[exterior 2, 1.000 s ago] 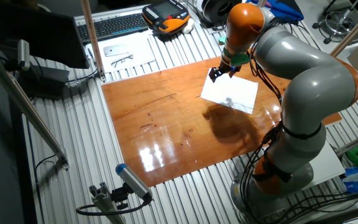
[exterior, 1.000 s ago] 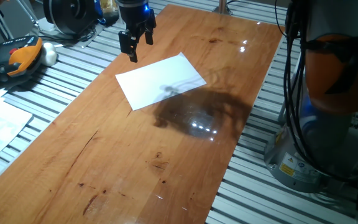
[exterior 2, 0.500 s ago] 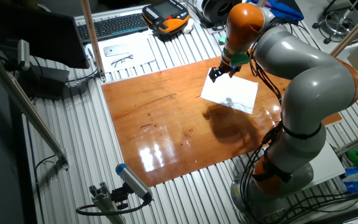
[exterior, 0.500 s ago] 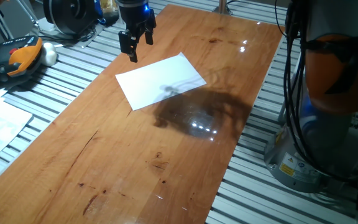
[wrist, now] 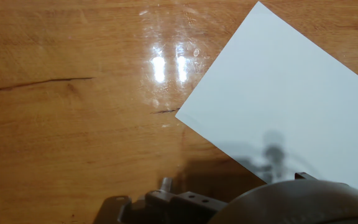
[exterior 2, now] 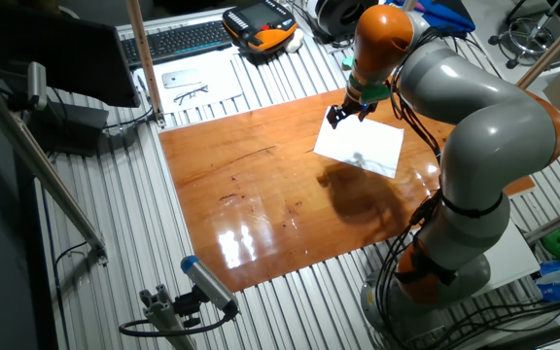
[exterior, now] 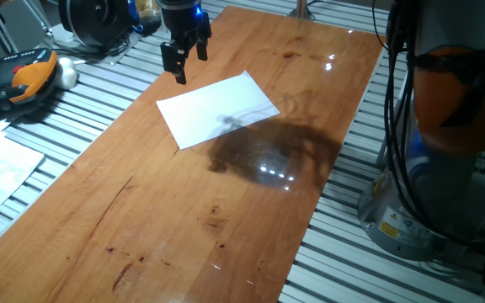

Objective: Flip over and spread out the paper that is laid flat on the table

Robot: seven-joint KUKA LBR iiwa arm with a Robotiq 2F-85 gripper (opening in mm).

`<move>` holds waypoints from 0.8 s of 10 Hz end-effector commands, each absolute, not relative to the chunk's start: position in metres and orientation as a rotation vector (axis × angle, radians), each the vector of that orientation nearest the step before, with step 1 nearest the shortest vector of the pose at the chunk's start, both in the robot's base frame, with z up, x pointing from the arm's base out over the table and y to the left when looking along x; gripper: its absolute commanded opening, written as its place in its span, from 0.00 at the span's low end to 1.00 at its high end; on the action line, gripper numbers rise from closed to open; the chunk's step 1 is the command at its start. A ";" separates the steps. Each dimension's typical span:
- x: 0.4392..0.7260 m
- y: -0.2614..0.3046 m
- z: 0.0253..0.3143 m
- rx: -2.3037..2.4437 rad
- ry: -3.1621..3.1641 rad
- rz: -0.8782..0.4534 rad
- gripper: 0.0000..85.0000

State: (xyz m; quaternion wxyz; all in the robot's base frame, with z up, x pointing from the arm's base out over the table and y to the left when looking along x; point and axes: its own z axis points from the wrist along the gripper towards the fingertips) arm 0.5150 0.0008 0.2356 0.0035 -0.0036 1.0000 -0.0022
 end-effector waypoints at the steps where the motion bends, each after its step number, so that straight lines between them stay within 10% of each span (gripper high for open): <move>1: 0.515 0.001 0.236 -0.041 3.082 -0.171 0.00; 8: 0.516 0.001 0.235 -0.032 3.097 -0.153 0.00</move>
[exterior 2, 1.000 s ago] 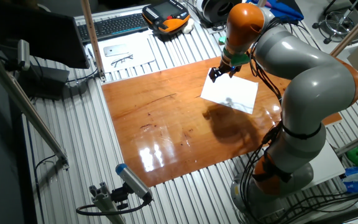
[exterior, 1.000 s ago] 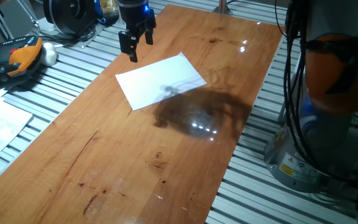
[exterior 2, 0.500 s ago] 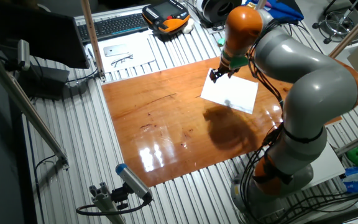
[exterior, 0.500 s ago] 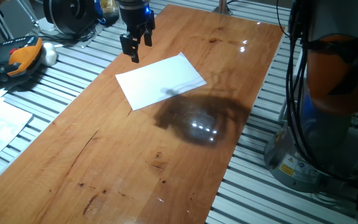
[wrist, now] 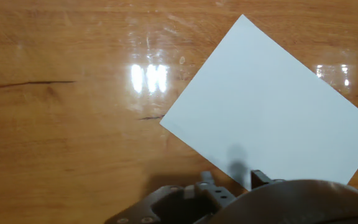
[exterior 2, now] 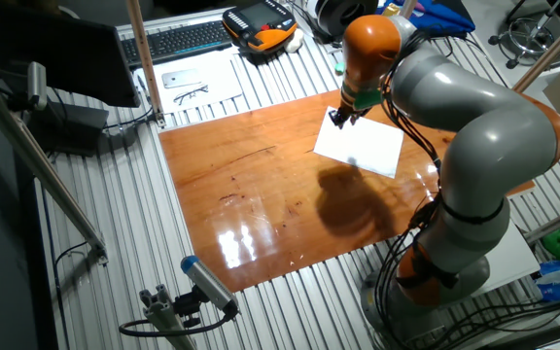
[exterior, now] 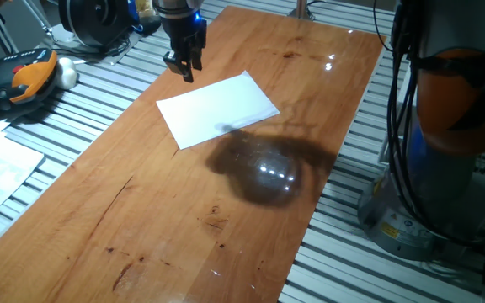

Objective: Flip over and spread out the paper that is laid flat on the table

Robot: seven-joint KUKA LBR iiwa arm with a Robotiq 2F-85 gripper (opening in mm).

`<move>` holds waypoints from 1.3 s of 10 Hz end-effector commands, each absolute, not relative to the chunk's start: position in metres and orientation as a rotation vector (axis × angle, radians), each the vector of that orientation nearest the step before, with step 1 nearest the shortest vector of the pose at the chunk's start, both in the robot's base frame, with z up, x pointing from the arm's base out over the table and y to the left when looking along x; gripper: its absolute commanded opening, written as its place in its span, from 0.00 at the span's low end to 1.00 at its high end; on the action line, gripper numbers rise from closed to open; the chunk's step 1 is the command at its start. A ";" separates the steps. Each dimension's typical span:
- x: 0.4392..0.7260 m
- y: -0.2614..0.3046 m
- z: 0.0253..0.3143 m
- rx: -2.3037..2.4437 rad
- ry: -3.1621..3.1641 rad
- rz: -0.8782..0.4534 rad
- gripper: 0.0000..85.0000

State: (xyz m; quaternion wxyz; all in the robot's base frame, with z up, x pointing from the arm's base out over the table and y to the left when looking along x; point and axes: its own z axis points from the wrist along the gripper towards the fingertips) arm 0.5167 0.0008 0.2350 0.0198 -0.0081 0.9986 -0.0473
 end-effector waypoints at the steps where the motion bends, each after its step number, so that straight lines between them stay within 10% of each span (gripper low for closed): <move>1: 0.518 0.000 0.234 -0.003 3.106 -0.121 0.00; 13: 0.529 -0.068 0.214 -0.025 3.096 -0.041 0.00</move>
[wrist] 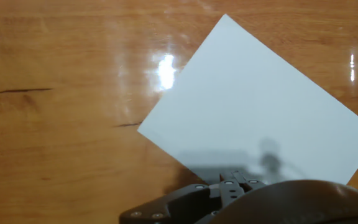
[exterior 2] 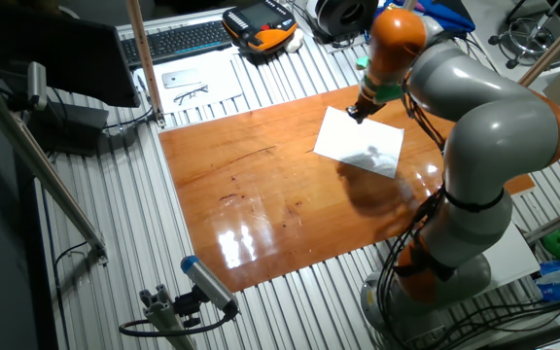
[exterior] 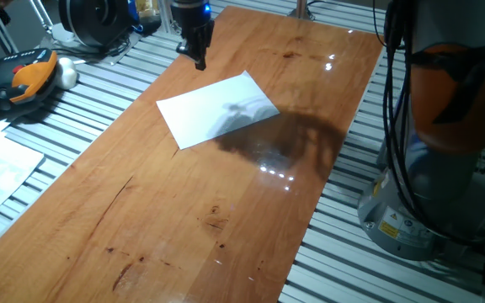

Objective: Flip over and spread out the paper that is laid flat on the table

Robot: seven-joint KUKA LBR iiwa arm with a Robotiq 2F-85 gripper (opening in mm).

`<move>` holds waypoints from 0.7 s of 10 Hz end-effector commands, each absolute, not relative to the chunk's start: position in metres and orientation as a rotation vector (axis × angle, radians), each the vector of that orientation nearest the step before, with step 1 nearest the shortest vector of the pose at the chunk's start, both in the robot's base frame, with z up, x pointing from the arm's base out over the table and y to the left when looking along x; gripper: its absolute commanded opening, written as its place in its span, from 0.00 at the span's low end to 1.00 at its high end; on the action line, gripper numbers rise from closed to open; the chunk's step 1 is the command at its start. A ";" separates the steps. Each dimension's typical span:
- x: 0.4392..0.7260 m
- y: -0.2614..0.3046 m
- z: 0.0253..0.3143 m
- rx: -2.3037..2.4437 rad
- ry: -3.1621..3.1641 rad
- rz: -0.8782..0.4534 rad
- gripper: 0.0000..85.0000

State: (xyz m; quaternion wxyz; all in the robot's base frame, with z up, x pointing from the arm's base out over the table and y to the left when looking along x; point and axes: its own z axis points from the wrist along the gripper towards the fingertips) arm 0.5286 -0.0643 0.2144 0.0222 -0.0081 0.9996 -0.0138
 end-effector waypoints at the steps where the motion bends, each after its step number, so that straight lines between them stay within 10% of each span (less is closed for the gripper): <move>1: 0.529 -0.078 0.214 -0.033 3.095 -0.065 0.00; 7: 0.527 -0.136 0.203 -0.006 3.091 -0.017 0.00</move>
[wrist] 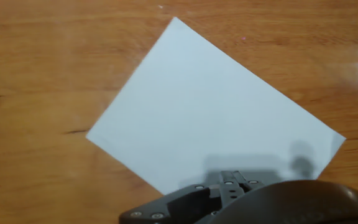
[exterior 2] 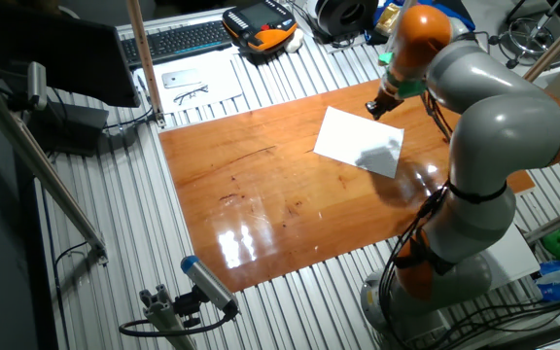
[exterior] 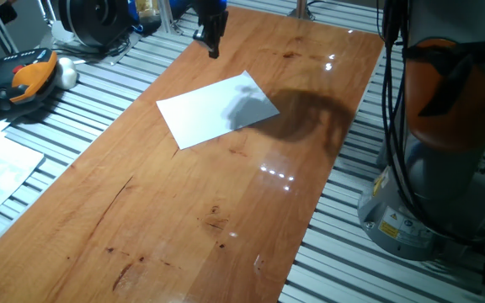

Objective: Flip over and spread out the paper that is laid flat on the table

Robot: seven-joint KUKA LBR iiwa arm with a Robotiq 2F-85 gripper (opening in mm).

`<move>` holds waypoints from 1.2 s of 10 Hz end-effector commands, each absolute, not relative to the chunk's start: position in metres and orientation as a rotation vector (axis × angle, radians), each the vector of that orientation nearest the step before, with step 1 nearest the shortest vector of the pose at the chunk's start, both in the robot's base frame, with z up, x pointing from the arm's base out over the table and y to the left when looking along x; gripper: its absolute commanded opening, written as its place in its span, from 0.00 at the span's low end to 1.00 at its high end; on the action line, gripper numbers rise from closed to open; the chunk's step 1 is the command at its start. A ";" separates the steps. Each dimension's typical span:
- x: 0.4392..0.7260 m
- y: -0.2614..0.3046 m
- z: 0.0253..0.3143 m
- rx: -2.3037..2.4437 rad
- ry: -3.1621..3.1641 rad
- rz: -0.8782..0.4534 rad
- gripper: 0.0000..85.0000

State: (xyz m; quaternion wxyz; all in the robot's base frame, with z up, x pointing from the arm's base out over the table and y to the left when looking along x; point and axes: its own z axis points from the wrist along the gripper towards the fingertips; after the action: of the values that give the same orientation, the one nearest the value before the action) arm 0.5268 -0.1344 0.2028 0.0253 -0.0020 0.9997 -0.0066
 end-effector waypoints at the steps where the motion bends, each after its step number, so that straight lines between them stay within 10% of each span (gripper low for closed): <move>1: 0.524 -0.140 0.201 -0.007 3.092 -0.040 0.00; 12: 0.510 -0.185 0.154 0.053 3.071 -0.092 0.00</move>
State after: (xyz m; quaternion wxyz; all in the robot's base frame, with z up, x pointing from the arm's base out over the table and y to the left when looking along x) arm 0.5105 -0.1846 0.1538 0.0341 0.0160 0.9989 -0.0294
